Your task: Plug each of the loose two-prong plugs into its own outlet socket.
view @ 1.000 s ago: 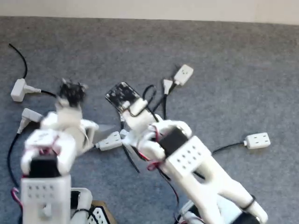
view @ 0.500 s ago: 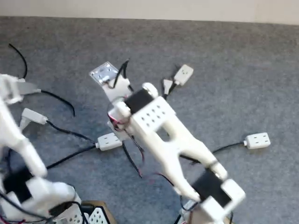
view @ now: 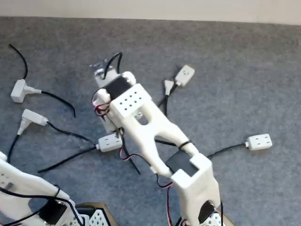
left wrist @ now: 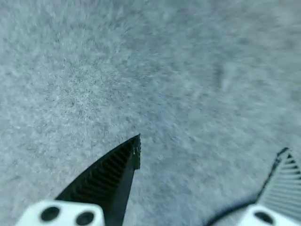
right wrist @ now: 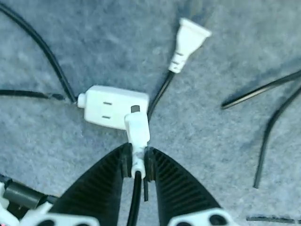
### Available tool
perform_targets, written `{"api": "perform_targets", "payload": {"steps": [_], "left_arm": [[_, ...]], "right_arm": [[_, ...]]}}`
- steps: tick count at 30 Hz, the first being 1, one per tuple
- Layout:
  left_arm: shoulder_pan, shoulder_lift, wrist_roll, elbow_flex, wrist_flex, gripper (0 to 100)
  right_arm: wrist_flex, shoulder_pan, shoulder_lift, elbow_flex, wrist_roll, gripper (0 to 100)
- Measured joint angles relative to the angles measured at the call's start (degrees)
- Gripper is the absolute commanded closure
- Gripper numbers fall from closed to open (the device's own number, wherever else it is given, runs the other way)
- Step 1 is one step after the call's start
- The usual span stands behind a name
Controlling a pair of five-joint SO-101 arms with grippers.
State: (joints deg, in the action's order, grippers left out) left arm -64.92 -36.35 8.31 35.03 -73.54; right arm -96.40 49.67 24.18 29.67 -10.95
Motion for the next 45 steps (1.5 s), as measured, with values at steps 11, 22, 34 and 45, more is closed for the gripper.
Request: {"api": "perform_targets", "payload": {"steps": [11,22,34,45], "left_arm": [[-4.7,-11.8,0.0,15.8,0.0,58],[-4.8,-12.0,0.0,16.4,0.0,58],[-4.8,-12.0,0.0,16.4,0.0,58],[-4.8,-12.0,0.0,16.4,0.0,58]], "right_arm": [[-0.2,1.8,1.5,0.3,0.0,99.3],[-1.5,1.1,1.5,0.3,0.0,99.3],[-1.5,-0.3,1.5,0.3,0.0,99.3],[-1.5,-0.5,6.7,2.1,0.0,99.3]]}}
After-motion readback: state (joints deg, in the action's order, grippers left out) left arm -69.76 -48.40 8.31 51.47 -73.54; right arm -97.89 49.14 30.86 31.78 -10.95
